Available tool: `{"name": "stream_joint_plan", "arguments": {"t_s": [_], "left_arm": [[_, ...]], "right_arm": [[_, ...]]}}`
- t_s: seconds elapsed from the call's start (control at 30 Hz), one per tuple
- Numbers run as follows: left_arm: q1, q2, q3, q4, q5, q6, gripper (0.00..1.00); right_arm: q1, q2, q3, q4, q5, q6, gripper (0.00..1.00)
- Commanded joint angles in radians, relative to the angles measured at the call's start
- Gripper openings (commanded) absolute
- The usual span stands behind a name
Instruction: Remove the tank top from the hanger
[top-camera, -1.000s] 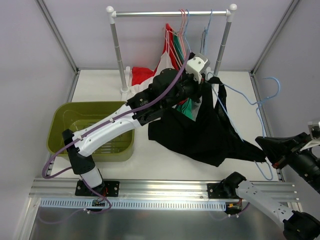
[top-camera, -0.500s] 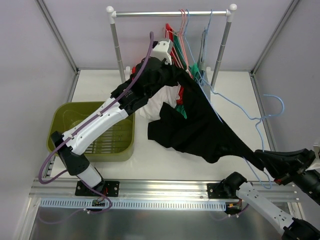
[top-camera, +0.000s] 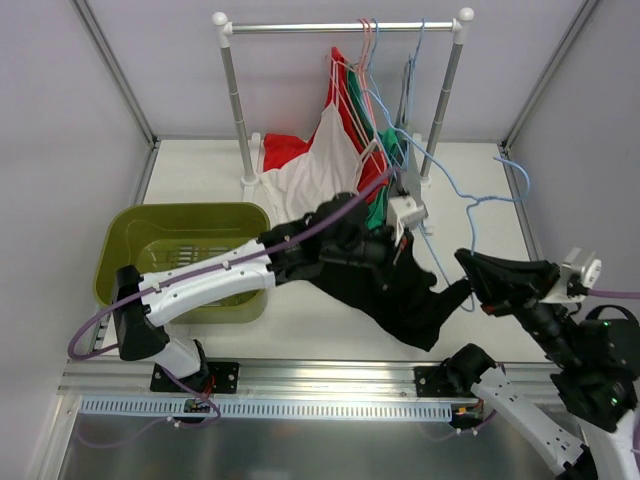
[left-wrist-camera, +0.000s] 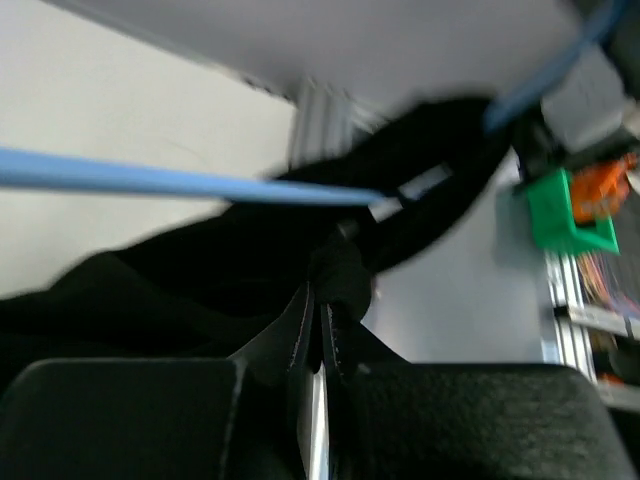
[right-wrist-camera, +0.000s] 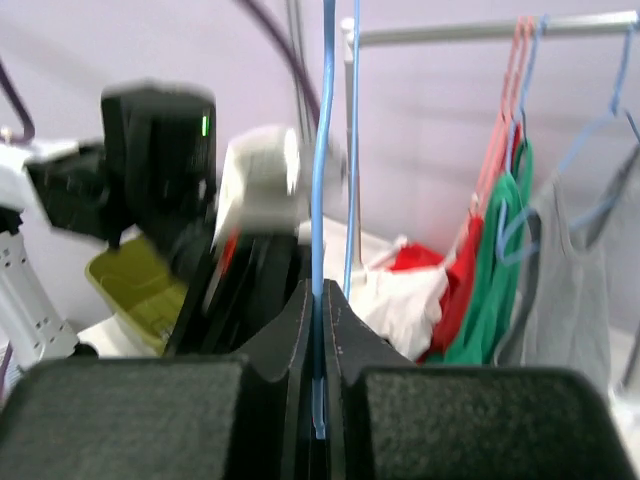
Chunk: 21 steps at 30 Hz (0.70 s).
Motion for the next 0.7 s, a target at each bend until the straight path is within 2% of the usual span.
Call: {"name": "stream_joint_plan", "arguments": {"t_s": [0.0, 0.03, 0.2, 0.3, 0.4, 0.43, 0.5, 0.53, 0.57, 0.6, 0.63, 0.67], "left_arm": [[-0.062, -0.069, -0.14, 0.098, 0.092, 0.002, 0.0], [-0.072, -0.083, -0.175, 0.103, 0.068, -0.011, 0.0], [-0.072, -0.108, -0.393, 0.13, -0.223, -0.11, 0.0], [-0.072, -0.111, -0.467, 0.132, -0.325, -0.158, 0.0], [-0.072, -0.093, -0.499, 0.13, -0.397, -0.19, 0.0], [-0.072, -0.079, -0.504, 0.123, -0.446, -0.196, 0.0], [-0.064, -0.06, -0.495, 0.086, -0.497, -0.238, 0.0], [-0.059, -0.047, -0.486, 0.039, -0.531, -0.248, 0.0], [-0.058, -0.043, -0.478, 0.02, -0.548, -0.264, 0.0], [-0.058, -0.046, -0.475, 0.002, -0.571, -0.268, 0.02], [-0.058, -0.063, -0.475, -0.02, -0.595, -0.274, 0.1], [-0.056, -0.08, -0.478, -0.058, -0.65, -0.282, 0.23]], "right_arm": [[0.007, 0.047, -0.057, 0.559, -0.099, -0.058, 0.01], [0.007, 0.06, -0.069, 0.692, -0.103, -0.063, 0.0], [0.007, 0.152, -0.105, 0.931, -0.079, -0.125, 0.0], [0.007, 0.169, -0.18, 1.077, -0.021, -0.155, 0.0], [0.007, 0.172, -0.312, 1.363, -0.002, -0.155, 0.0], [0.005, 0.175, -0.342, 1.382, 0.007, -0.141, 0.0], [0.005, 0.172, -0.3, 1.288, 0.021, -0.12, 0.01], [0.007, 0.168, -0.248, 1.021, 0.054, -0.109, 0.0], [0.007, 0.177, -0.124, 0.891, 0.064, -0.1, 0.01], [0.007, 0.189, -0.069, 0.664, 0.086, -0.095, 0.0], [0.007, 0.226, -0.018, 0.561, 0.099, -0.086, 0.01], [0.008, 0.244, 0.081, 0.474, 0.14, -0.077, 0.01]]}}
